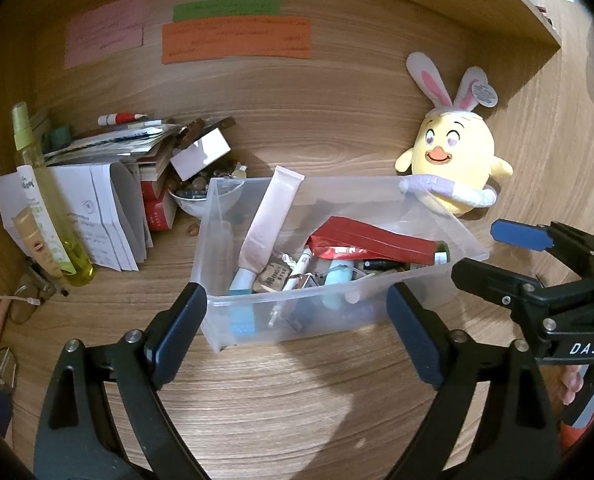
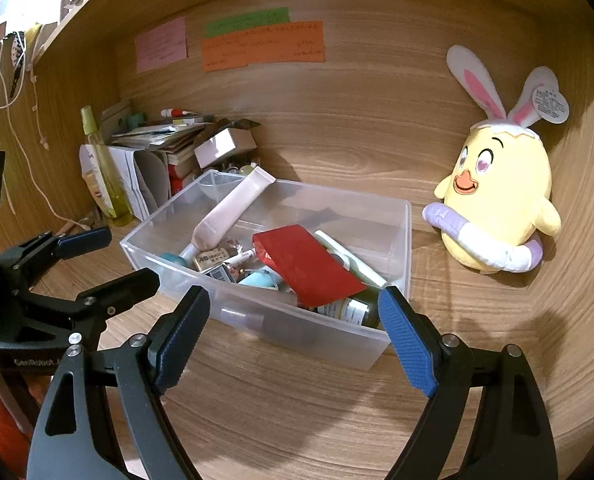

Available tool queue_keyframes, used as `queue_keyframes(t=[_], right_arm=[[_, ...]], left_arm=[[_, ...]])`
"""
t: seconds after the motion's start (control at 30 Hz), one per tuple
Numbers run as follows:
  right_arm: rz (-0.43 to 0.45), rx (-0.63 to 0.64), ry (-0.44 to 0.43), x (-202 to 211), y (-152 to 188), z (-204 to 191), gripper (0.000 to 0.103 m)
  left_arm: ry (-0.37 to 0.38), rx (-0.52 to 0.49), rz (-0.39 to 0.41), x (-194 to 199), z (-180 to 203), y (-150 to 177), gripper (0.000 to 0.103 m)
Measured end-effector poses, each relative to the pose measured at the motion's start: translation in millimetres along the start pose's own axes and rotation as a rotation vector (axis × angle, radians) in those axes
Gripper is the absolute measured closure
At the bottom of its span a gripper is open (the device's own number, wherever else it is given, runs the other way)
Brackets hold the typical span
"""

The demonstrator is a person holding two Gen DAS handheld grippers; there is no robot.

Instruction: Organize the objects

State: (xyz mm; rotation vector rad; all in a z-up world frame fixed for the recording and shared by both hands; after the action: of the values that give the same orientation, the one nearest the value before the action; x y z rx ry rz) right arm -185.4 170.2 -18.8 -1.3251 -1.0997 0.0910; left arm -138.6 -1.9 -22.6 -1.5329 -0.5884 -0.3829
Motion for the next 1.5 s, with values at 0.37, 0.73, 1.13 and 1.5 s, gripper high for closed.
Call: queue_keyframes(t=[0.37, 0.73, 1.13, 1.5], right_arm=[[-0.004, -0.001, -0.003, 0.8, 0.6, -1.5, 0.018], [-0.005, -0.001, -0.008, 0.9, 1.2, -6.7, 0.018], [0.005, 0.002, -0.004, 3.6, -1.9, -5.0, 0.018], [-0.006, -0.006, -0.007, 0.2, -0.3, -0.8, 0.018]], left_arm=[[0.011, 0.003, -0.004, 0.0, 2.0, 0.5, 0.01], [0.013, 0.018, 0.003, 2.5, 0.3, 0.7, 0.01], [0.033, 0.056, -0.016, 0.0, -5.5, 0.6, 0.01], [0.043, 0.076, -0.041, -6.9, -4.5, 3.3, 0.01]])
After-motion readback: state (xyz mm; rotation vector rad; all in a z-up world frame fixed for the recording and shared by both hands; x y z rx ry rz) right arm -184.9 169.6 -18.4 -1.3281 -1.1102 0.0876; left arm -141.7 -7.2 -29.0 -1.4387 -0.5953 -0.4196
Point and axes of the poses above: each gripper's, at about its wrist camera, not at the fingertips, and x roughly against the way its jaws point, z to its right, y to its underside, the point moved 6 cm from there along -x, roughly the way its jaws point, and after that the axes turned 11 degrees about -y, right-handed, at the moved point
